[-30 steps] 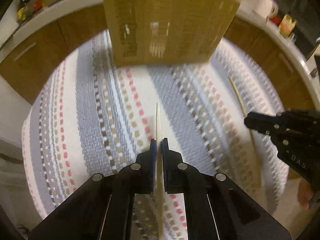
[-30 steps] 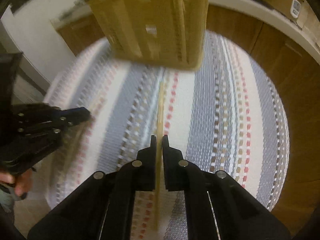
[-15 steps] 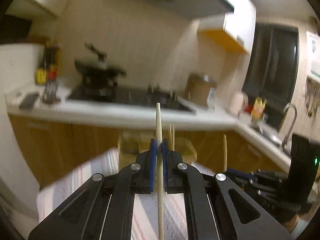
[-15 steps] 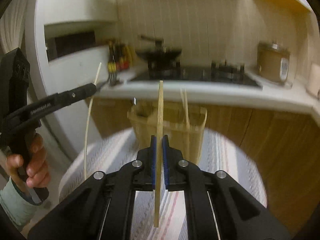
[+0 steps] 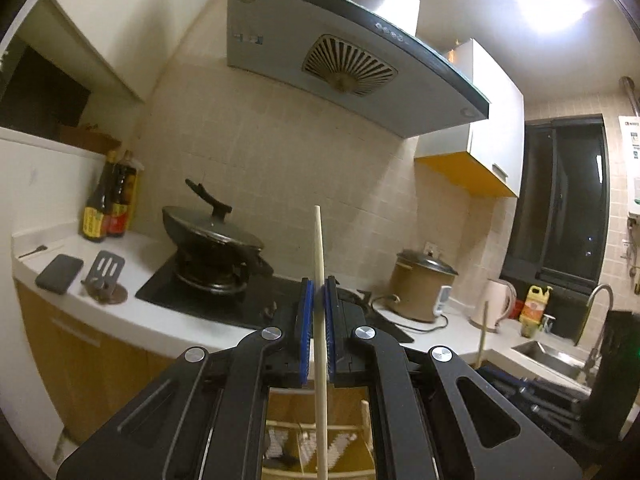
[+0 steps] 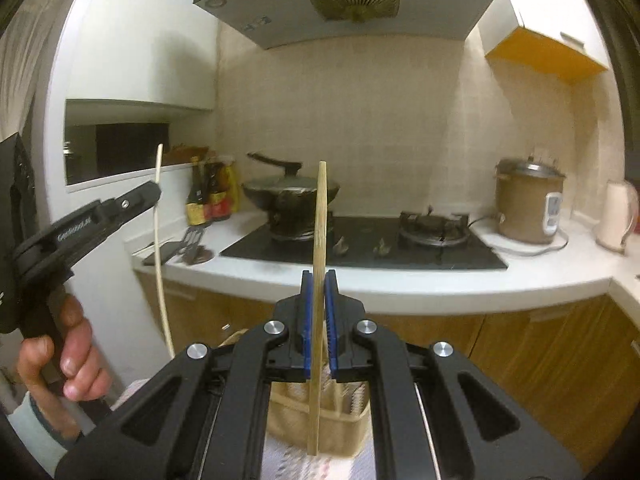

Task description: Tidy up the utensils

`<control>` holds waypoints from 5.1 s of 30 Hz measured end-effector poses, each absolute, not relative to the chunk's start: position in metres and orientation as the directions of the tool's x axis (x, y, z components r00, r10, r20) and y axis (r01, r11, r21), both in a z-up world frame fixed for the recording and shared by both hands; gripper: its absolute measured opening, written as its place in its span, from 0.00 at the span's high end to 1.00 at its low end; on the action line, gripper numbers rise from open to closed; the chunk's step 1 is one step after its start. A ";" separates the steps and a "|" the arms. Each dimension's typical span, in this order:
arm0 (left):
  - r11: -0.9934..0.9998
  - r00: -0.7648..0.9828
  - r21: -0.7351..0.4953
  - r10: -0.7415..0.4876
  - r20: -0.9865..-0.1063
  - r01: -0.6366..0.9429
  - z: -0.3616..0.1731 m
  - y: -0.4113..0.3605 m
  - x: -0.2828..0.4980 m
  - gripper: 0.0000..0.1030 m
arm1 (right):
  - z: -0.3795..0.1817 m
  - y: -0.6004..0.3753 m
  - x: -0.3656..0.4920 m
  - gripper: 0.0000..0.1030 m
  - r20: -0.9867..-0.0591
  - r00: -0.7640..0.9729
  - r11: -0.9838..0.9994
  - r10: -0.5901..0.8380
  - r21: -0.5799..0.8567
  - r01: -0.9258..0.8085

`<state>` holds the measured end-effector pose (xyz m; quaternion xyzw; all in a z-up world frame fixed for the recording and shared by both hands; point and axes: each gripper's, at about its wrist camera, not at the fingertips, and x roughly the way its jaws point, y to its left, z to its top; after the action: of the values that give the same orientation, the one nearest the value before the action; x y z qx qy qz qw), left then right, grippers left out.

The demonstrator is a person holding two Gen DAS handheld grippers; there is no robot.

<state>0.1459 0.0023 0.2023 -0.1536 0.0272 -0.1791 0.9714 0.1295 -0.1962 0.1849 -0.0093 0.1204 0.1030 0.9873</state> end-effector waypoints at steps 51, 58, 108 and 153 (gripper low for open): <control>0.886 0.917 -0.299 -0.392 -0.076 0.354 0.111 0.004 0.202 0.75 | 0.096 -0.218 0.166 0.88 -0.275 0.935 0.974 0.225 0.073 -0.213; 0.878 0.909 -0.317 -0.405 -0.096 0.358 0.108 0.019 0.175 0.55 | 0.095 -0.227 0.132 0.55 -0.286 0.928 0.969 0.240 0.123 -0.213; 0.994 0.978 -0.088 -0.086 -0.192 0.070 0.021 -0.031 0.021 0.17 | 0.033 -0.210 0.005 0.32 -0.237 0.971 0.997 0.033 0.081 -0.015; 0.994 0.954 -0.085 -0.097 -0.285 0.075 0.078 -0.035 -0.024 0.13 | 0.083 -0.202 -0.041 0.26 -0.268 0.964 0.998 -0.003 0.055 0.018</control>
<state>-0.0244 -0.0351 0.0782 -0.0366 0.1458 -0.0435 0.9877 -0.0408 -0.2023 0.0834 0.0284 0.1350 -0.0052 0.9904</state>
